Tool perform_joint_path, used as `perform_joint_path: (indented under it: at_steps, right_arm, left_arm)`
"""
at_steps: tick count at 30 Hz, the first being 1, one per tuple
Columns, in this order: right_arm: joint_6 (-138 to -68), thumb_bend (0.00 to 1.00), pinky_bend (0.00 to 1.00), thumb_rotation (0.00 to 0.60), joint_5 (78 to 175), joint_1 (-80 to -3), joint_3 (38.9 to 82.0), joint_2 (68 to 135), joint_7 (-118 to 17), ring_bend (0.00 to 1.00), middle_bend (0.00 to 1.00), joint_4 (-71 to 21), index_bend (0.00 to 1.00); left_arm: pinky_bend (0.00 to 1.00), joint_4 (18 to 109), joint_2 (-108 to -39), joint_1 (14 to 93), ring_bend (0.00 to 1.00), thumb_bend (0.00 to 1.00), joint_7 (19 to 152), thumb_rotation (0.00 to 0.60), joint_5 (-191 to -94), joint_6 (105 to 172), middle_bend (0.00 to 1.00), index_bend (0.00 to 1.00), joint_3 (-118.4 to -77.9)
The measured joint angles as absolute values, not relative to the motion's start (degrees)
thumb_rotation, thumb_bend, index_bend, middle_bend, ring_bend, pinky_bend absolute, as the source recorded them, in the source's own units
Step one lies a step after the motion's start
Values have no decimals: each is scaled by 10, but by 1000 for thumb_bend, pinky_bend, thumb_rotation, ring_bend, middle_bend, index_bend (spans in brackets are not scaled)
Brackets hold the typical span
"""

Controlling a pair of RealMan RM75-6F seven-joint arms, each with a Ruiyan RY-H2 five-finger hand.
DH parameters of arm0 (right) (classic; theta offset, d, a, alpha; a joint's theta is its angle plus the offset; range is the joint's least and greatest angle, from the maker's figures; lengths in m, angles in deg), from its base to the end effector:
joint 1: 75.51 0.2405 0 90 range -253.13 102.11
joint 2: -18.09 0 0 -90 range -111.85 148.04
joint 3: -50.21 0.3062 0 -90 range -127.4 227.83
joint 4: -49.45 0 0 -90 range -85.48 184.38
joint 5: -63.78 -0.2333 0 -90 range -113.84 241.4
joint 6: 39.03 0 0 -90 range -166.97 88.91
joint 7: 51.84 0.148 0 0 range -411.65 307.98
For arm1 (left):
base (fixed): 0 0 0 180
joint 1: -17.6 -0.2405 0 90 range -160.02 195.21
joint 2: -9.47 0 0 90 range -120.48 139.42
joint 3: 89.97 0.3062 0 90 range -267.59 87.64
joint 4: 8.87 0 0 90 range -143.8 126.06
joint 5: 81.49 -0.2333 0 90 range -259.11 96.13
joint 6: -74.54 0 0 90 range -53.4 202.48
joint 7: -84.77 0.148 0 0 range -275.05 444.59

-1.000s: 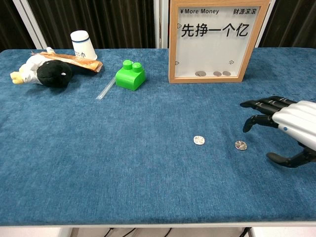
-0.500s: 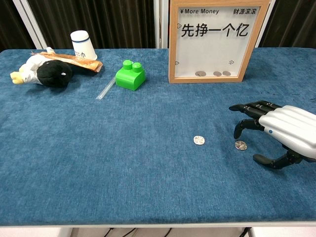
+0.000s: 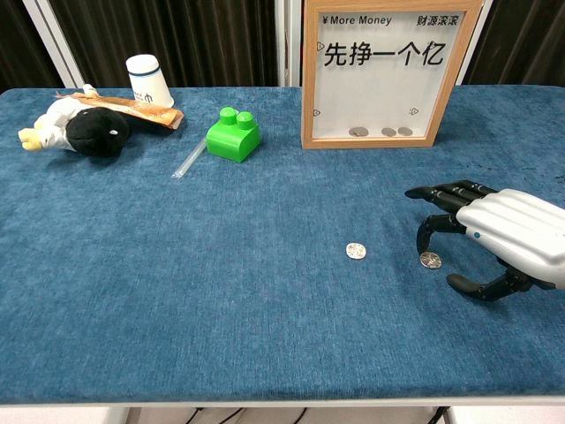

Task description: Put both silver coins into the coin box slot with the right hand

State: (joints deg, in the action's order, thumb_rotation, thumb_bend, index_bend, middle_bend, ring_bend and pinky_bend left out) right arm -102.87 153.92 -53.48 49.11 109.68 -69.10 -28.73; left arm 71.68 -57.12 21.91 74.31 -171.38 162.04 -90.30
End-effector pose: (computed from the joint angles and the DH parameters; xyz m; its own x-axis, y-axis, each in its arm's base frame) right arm -0.2848 -0.2525 -0.0644 0.5762 -0.2363 0.7824 -0.7737 -0.4661 0.4290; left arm -0.3986 0.1797 0.1617 0.3823 0.0081 0.9240 0.9226 -0.0598 -0.3812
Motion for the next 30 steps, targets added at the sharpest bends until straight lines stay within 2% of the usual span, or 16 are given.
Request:
perform_joint_path:
  at_steps: [30]
  right_arm:
    - [-1031,349,0,600,1527,-527,489,1111,-691,0,0,-274,435]
  left_arm:
    - [0,704,-575,219,0,84,731,600,-1709,1616,11,64,-903]
